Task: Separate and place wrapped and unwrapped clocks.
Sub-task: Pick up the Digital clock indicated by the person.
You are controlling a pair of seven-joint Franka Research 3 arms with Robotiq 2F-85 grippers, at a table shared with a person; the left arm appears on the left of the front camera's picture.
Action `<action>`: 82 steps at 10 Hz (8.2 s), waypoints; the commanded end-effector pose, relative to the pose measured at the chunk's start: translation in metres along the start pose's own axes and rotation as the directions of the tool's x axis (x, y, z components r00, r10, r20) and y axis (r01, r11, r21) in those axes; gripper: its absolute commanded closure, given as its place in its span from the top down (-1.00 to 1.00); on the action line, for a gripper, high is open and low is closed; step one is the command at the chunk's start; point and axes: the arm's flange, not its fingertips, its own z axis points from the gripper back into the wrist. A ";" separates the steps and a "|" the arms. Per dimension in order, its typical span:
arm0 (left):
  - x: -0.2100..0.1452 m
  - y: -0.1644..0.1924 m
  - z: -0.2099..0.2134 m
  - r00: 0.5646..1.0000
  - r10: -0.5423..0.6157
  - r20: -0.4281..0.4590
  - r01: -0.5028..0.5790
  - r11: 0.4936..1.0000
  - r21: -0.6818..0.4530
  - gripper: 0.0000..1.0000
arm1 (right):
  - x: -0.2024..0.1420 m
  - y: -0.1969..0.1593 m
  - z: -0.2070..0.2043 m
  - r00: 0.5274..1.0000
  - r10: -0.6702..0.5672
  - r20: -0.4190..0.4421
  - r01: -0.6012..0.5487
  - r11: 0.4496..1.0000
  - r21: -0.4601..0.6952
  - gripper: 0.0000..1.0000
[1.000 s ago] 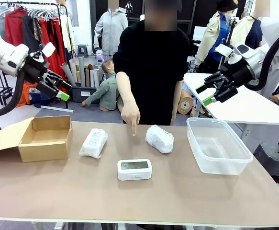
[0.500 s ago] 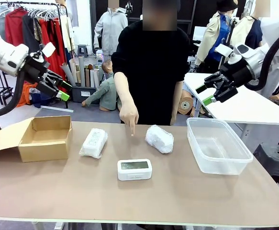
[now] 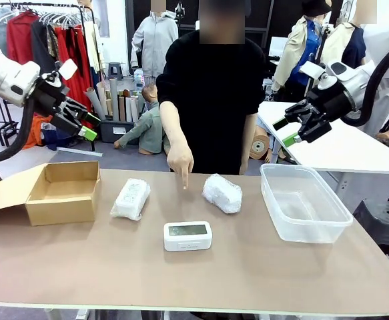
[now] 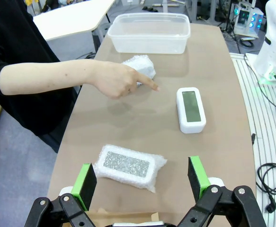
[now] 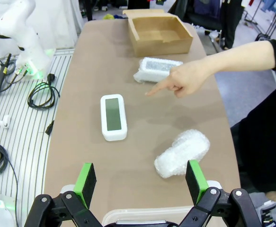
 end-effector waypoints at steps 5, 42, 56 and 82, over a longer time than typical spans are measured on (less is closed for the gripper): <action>0.000 0.000 0.002 1.000 0.001 0.001 -0.001 1.000 0.002 1.00 | 0.010 0.010 -0.008 0.999 -0.001 -0.034 0.002 1.000 0.018 1.00; 0.000 0.000 0.002 1.000 0.001 0.001 -0.001 1.000 0.002 1.00 | 0.040 0.086 -0.359 0.803 0.125 -0.582 -0.126 0.991 0.039 1.00; 0.000 0.000 0.002 1.000 0.001 0.001 -0.001 1.000 0.002 1.00 | 0.016 0.074 -0.392 0.768 0.095 -0.633 -0.070 0.995 0.065 1.00; 0.000 0.000 0.002 1.000 0.001 0.001 -0.001 1.000 0.002 1.00 | 0.254 0.004 -0.174 0.783 -0.106 -0.612 -0.035 0.976 -0.214 -1.00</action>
